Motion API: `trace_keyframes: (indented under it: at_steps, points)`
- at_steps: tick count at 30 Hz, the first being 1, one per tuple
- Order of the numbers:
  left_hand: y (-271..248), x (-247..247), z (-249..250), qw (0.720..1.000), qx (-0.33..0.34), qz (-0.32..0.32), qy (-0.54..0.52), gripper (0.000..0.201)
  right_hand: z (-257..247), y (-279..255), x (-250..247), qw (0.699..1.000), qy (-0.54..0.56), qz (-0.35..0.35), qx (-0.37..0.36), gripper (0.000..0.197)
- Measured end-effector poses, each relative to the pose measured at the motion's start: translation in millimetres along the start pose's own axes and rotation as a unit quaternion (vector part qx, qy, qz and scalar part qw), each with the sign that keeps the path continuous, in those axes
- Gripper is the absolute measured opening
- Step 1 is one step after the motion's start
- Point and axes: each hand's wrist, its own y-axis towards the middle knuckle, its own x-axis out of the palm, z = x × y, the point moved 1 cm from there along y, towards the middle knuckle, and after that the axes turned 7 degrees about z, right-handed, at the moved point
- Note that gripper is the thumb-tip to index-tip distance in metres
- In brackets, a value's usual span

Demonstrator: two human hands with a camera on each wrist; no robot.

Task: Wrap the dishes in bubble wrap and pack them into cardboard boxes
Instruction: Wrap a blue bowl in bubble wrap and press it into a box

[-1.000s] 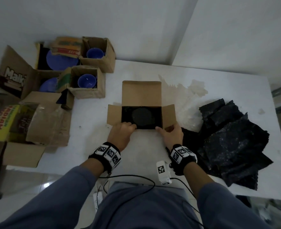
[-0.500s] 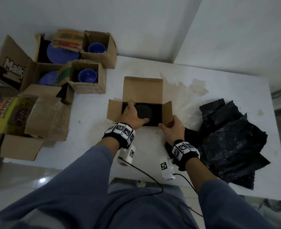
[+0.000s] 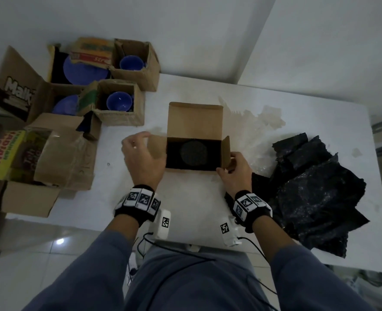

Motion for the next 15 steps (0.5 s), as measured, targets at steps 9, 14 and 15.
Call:
trace_keyframes:
  at_steps: [9, 14, 15]
  points:
    - [-17.6, 2.6, 7.7, 0.972, -0.016, -0.174, -0.159, 0.074, 1.8, -11.2, 11.2, 0.968, -0.157, -0.038, -0.19, 0.061]
    - [-15.6, 15.5, -1.2, 0.962, 0.075, -0.262, -0.02, 0.038, -3.6, 7.0, 6.9, 0.974, -0.137, -0.021, -0.177, 0.031]
    - [-12.1, 18.2, -4.9, 0.963, 0.077, -0.257, -0.036, 0.032, -6.1, 12.8, 7.3, 0.977, -0.135, -0.024, -0.164, 0.025]
